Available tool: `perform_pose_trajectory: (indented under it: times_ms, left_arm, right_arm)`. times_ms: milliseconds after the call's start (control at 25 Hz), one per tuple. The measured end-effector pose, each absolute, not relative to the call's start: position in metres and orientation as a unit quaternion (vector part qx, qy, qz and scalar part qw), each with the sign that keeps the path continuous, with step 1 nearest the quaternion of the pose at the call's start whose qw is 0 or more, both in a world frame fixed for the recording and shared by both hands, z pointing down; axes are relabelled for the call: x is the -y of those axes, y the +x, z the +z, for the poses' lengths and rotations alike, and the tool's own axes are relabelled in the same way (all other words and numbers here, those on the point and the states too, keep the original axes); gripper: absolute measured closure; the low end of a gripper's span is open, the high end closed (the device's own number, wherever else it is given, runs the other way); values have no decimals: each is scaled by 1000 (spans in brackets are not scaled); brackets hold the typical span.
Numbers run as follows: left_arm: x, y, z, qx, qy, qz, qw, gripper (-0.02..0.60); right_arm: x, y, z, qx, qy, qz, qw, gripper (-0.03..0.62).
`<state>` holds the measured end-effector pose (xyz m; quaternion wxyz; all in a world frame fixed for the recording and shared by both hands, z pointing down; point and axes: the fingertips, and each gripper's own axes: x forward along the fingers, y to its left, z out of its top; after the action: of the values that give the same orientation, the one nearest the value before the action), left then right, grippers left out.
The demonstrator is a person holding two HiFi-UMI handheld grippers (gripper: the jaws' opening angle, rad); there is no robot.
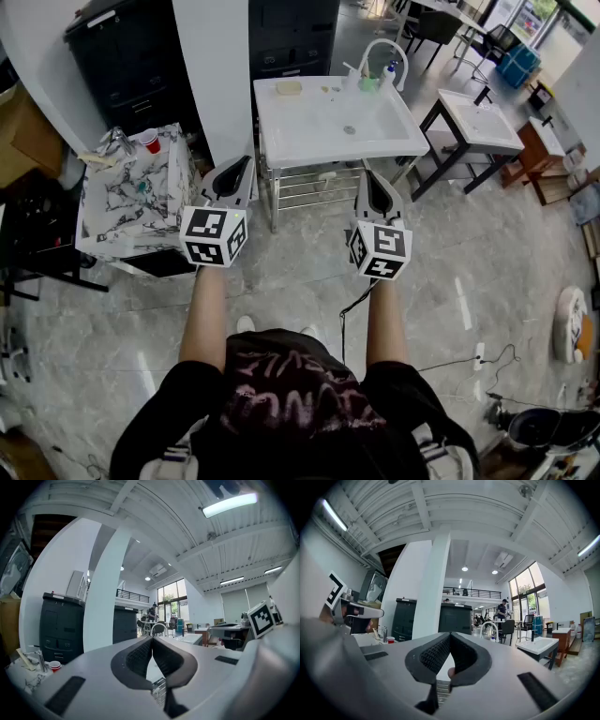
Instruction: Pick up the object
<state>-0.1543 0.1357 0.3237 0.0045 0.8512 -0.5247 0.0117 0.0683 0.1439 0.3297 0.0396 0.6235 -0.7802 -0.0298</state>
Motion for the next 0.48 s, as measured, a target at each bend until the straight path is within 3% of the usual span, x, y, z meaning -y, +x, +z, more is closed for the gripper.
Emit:
perform_pose_trajectory:
  times_ms: [480]
  left_arm:
    - [-138, -156, 325, 524, 852, 7, 6, 565]
  right_arm:
    - [-145, 69, 332, 778, 626, -33, 43, 580]
